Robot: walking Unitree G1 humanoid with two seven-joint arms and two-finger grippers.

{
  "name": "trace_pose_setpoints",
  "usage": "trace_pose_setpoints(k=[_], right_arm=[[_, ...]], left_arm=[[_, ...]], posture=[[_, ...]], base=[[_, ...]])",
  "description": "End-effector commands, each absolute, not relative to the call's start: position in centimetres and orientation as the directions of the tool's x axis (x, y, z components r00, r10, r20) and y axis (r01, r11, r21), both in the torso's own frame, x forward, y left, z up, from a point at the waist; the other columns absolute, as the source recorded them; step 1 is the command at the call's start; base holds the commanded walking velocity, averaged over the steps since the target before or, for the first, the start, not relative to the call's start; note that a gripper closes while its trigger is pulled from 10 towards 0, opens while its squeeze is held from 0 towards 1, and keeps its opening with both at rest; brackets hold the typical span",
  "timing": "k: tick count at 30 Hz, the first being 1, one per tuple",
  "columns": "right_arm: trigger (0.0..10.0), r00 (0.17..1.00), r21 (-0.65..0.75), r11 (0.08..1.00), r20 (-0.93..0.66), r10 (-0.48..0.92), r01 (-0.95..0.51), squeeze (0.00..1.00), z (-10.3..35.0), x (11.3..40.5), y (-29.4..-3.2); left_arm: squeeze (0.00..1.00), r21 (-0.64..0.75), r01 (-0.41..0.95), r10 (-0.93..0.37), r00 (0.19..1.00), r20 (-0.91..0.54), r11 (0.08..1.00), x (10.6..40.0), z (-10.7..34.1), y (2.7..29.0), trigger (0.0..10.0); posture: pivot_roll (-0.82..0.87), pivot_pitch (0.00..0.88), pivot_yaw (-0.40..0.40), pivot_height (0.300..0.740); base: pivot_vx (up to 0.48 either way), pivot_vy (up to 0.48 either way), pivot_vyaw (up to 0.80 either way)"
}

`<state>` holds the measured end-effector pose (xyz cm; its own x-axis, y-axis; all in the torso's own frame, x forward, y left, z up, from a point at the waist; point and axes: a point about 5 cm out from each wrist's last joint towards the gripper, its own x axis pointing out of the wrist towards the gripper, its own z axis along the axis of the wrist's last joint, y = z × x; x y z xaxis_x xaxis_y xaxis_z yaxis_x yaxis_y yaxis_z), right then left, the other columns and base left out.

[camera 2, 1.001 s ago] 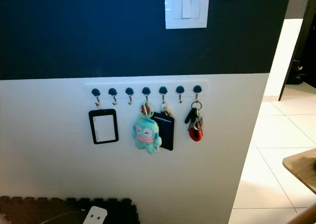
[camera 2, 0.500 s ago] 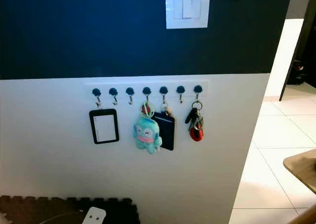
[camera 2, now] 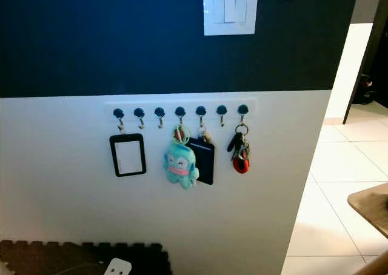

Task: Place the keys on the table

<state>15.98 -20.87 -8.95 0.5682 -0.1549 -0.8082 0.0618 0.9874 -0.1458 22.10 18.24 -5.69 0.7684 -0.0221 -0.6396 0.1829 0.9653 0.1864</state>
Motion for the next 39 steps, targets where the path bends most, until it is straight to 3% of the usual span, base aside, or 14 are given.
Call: trace_pose_setpoints(k=[1, 5, 6, 8, 11, 12, 13, 14, 17, 19, 20, 39], right_arm=[[10.0, 0.559, -0.155, 0.987, -0.814, -0.157, 0.051, 0.0, -9.0, 15.9, -20.8], [10.0, 0.559, -0.167, 0.985, -0.813, -0.161, 0.04, 0.0, -9.0, 15.9, -20.8], [10.0, 0.568, -0.121, 0.991, -0.812, -0.135, 0.062, 1.0, -9.0, 15.9, -20.6], [10.0, 0.577, -0.078, 0.994, -0.81, -0.105, 0.071, 1.0, -9.0, 15.9, -20.5], [10.0, 0.559, -0.143, 0.989, -0.817, -0.14, 0.039, 1.0, -9.1, 15.8, -20.8], [10.0, 0.545, -0.17, 0.985, -0.823, -0.159, 0.031, 0.17, -9.1, 15.6, -21.0], [10.0, 0.536, -0.154, 0.987, -0.829, -0.157, 0.051, 0.0, -9.2, 15.4, -21.0], [10.0, 0.541, -0.131, 0.989, -0.828, -0.145, 0.065, 1.0, -9.2, 15.4, -20.9], [10.0, 0.543, -0.124, 0.991, -0.83, -0.125, 0.039, 1.0, -9.2, 15.5, -20.8], [10.0, 0.531, -0.18, 0.984, -0.832, -0.161, 0.016, 1.0, -9.3, 15.4, -21.1], [10.0, 0.525, -0.196, 0.98, -0.833, -0.173, 0.011, 0.0, -9.3, 15.3, -21.1], [10.0, 0.504, -0.204, 0.979, -0.847, -0.17, -0.013, 0.0, -9.6, 14.6, -21.2]], left_arm=[[0.0, 0.208, 0.189, -0.011, 0.766, -0.643, 0.96, 22.0, -5.7, 18.9, 10.0], [0.0, 0.188, 0.192, -0.025, 0.761, -0.648, 0.963, 22.0, -5.7, 18.8, 10.0], [1.0, 0.146, 0.191, -0.053, 0.763, -0.644, 0.971, 22.0, -5.7, 18.6, 10.0], [1.0, 0.127, 0.201, -0.075, 0.768, -0.637, 0.971, 22.1, -5.6, 18.4, 10.0], [1.0, 0.154, 0.189, -0.046, 0.763, -0.645, 0.97, 22.1, -5.7, 18.6, 10.0], [0.24, 0.169, 0.187, -0.034, 0.762, -0.647, 0.968, 22.1, -5.7, 18.7, 10.0], [0.0, 0.173, 0.188, -0.031, 0.76, -0.649, 0.967, 22.1, -5.7, 18.7, 10.0], [1.0, 0.144, 0.188, -0.05, 0.757, -0.652, 0.972, 22.1, -5.7, 18.6, 10.0], [1.0, 0.085, 0.231, -0.122, 0.749, -0.651, 0.969, 21.9, -5.7, 18.0, 10.0], [1.0, 0.133, 0.227, -0.084, 0.743, -0.664, 0.965, 21.8, -5.9, 18.2, 10.0], [0.0, 0.139, 0.211, -0.067, 0.742, -0.667, 0.968, 21.8, -5.9, 18.3, 10.0], [0.0, 0.142, 0.222, -0.067, 0.728, -0.683, 0.965, 21.4, -6.2, 18.2, 10.0]], posture=[[0.01, 0.0, 0.043, 0.74], [0.01, 0.0, 0.043, 0.74], [0.01, 0.0, 0.045, 0.74], [0.01, 0.0, 0.043, 0.74], [0.01, 0.0, 0.044, 0.74], [0.01, 0.0, 0.044, 0.74], [0.01, 0.0, 0.045, 0.74], [0.01, 0.0, 0.045, 0.74], [0.01, 0.0, 0.047, 0.74], [0.01, 0.0, 0.047, 0.74], [0.01, 0.0, 0.051, 0.74], [0.0, 0.0, 0.047, 0.74]], base=[[0.0, 0.0, 0.0], [0.0, 0.0, 0.0], [0.0, 0.0, 0.0], [0.0, 0.0, 0.0], [0.0, 0.0, 0.0], [0.0, 0.0, 0.0], [0.0, 0.0, 0.0], [0.0, 0.0, 0.0], [0.0, 0.0, 0.0], [0.0, 0.0, 0.0], [0.0, 0.0, 0.0], [0.0, 0.0, 0.0]])
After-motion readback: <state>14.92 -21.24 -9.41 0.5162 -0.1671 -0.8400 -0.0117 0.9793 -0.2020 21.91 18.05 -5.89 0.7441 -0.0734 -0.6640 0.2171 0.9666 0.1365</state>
